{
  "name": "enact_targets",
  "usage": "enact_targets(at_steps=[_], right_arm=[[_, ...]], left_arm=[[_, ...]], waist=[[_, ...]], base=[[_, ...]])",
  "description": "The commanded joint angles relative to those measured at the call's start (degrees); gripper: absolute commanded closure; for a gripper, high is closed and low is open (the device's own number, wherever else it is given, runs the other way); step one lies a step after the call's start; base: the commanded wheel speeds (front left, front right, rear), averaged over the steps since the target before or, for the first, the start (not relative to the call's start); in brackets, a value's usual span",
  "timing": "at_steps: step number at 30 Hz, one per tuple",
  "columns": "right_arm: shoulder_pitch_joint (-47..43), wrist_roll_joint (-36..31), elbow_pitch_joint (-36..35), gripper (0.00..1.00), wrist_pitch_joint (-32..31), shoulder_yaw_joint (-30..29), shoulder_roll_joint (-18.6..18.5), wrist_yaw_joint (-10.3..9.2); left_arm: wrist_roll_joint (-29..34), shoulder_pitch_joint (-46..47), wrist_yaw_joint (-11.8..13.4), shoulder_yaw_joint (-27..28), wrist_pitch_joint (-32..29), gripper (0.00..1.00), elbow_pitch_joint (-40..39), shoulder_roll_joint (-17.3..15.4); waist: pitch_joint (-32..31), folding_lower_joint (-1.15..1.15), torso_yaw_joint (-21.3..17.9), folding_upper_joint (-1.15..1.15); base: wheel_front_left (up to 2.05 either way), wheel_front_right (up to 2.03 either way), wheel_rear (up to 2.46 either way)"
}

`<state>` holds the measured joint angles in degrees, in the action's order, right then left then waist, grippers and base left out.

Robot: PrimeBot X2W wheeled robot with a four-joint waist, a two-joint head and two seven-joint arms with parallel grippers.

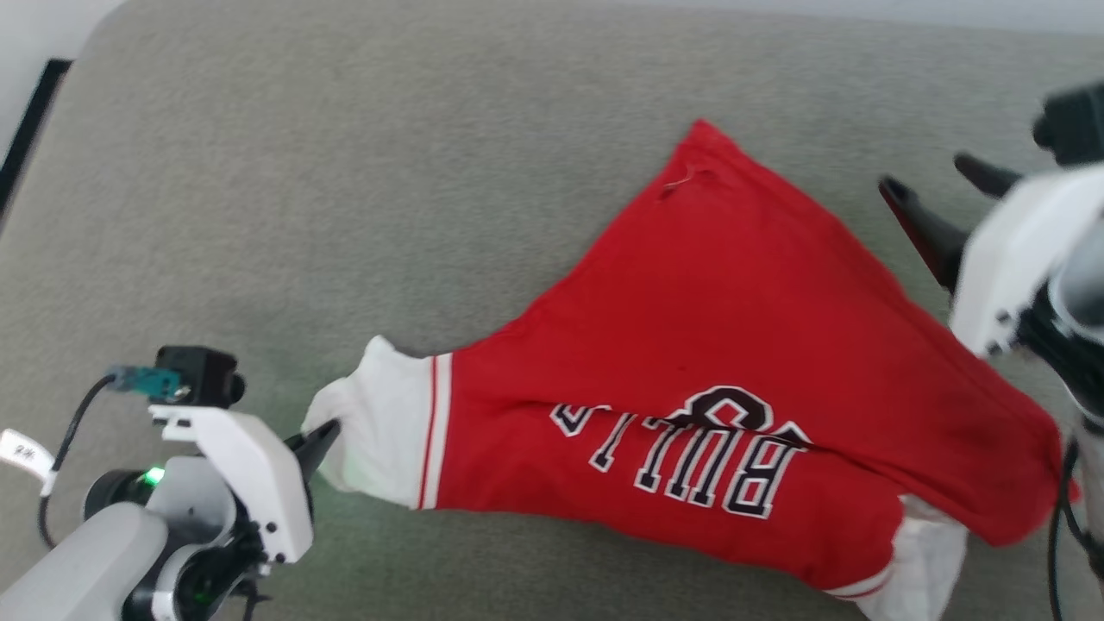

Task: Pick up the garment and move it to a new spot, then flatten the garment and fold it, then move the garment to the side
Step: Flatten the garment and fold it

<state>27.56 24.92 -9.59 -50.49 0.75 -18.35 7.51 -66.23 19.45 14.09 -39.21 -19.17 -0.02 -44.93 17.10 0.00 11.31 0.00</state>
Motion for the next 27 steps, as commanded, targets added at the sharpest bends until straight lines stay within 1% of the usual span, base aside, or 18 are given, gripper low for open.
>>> enact_targets(at_steps=[1, 5, 7, 10, 12, 13, 19, 20, 21, 24, 27], right_arm=[[3.5, -0.5, 3.9, 0.00, 2.5, 2.2, -0.2, -0.03], [10.6, 0.3, 13.2, 0.00, 6.7, 7.1, -1.3, -0.04], [13.9, 0.5, 18.6, 0.00, 8.1, 9.4, -2.6, -0.04], [18.3, 1.5, 26.0, 0.00, 8.9, 12.2, -3.8, -0.04], [20.9, 2.2, 30.5, 0.00, 9.0, 15.3, -4.7, -0.03], [20.9, 2.2, 30.5, 0.00, 9.0, 15.3, -4.7, -0.03], [26.1, 5.9, 41.6, 0.00, 6.9, 24.8, -7.8, -0.04], [26.8, 6.3, 43.0, 0.00, 6.5, 26.9, -8.5, -0.04], [27.1, 6.5, 45.6, 0.00, 5.0, 31.7, -9.6, -0.04], [26.5, 8.2, 49.3, 0.00, 3.3, 37.4, -10.5, -0.03], [25.5, 10.9, 52.9, 0.00, 0.6, 41.7, -11.0, -0.02]], left_arm=[[1.3, 1.7, -0.6, -0.5, -0.2, 1.00, 0.4, 0.9], [2.0, 4.1, -1.9, -1.5, -0.7, 1.00, 1.4, 2.6], [2.5, 5.2, -2.6, -2.2, -1.0, 1.00, 2.1, 3.5], [3.1, 7.0, -3.7, -3.0, -1.2, 1.00, 3.0, 5.2], [3.4, 7.8, -4.1, -3.4, -1.2, 1.00, 4.1, 6.3], [3.4, 7.8, -4.1, -3.4, -1.2, 1.00, 4.1, 6.3], [3.6, 9.7, -6.0, -4.4, -0.7, 1.00, 6.7, 9.1], [3.5, 10.0, -6.2, -4.5, -0.6, 1.00, 7.2, 9.6], [3.7, 10.2, -6.6, -4.8, -0.5, 1.00, 8.0, 10.1], [3.5, 10.4, -7.3, -4.9, -0.2, 1.00, 9.0, 10.7], [3.4, 10.8, -7.7, -5.0, -0.2, 1.00, 10.1, 11.1]], waist=[[1.2, 0.00, 2.3, 0.00], [2.6, 0.00, 5.3, 0.00], [3.2, 0.00, 6.9, 0.00], [4.3, 0.00, 9.6, 0.00], [4.9, 0.00, 11.0, 0.00], [4.9, 0.00, 11.0, 0.00], [6.6, 0.00, 14.7, 0.00], [6.8, 0.00, 15.1, 0.00], [7.1, 0.00, 15.8, 0.00], [7.3, 0.00, 16.3, 0.00], [7.2, 0.00, 16.5, 0.00]], base=[[0.00, 0.00, 0.00], [0.00, 0.00, 0.00], [0.00, 0.00, 0.00], [0.00, 0.00, 0.00], [0.00, 0.00, 0.00], [0.00, 0.00, 0.00], [0.00, 0.00, 0.00], [0.00, 0.00, 0.00], [0.00, 0.00, 0.00], [0.00, 0.00, 0.00], [0.00, 0.00, 0.00]])
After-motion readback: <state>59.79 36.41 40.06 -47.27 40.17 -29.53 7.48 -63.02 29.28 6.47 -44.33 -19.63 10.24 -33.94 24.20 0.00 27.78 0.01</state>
